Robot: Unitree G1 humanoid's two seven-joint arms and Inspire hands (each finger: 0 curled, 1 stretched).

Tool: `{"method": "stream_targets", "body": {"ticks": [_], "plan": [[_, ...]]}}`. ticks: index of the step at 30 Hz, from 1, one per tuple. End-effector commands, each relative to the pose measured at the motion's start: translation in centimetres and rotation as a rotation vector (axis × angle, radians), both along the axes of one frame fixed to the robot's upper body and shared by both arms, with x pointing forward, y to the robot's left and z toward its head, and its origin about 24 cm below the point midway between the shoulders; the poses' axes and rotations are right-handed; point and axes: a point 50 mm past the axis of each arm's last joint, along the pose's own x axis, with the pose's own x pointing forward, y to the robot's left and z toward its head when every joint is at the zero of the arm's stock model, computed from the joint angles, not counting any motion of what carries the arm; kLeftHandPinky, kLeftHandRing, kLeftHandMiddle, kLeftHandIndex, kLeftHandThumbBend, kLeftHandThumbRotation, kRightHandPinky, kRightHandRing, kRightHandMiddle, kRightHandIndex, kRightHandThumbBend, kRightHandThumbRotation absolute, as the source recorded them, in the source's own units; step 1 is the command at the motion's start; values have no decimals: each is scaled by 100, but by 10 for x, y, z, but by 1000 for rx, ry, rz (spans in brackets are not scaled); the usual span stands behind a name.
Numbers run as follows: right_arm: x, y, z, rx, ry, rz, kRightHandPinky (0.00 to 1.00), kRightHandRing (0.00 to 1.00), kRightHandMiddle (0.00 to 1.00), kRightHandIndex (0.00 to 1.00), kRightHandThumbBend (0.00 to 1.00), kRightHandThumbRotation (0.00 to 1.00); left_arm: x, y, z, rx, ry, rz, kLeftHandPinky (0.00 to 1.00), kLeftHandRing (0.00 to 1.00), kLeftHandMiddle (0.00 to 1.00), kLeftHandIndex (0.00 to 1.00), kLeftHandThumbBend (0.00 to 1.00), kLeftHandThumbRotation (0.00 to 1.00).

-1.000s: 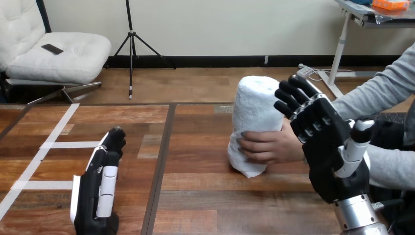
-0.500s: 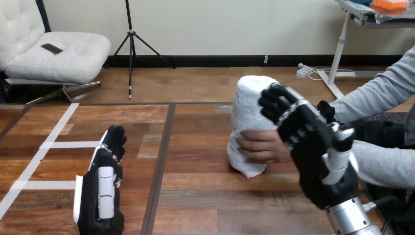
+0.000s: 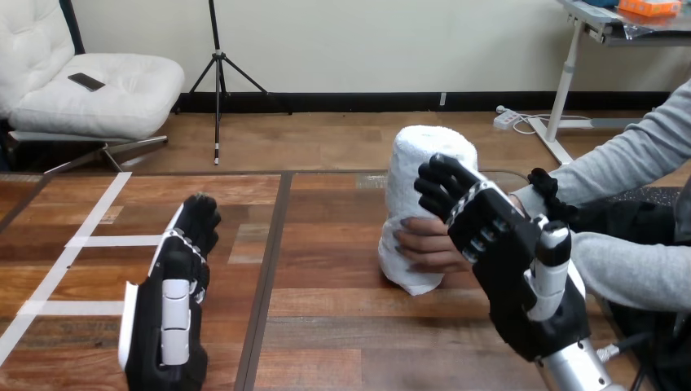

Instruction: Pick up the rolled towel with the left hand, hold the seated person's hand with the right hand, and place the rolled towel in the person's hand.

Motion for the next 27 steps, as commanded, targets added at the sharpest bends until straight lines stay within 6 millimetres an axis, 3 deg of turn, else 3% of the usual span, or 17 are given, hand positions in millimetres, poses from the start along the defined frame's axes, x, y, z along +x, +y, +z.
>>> {"method": "stream_targets", "body": {"ticks": [1, 27], "plan": [[5, 0, 22, -5, -103, 2, 94, 90, 89, 86, 99, 100, 8, -6, 40, 31, -177, -71, 93, 92, 91, 89, 77, 93], [0, 3, 27, 9, -108, 14, 94, 91, 90, 87, 100, 100, -2, -12, 65, 43, -230, -103, 94, 94, 94, 91, 81, 88]]}}
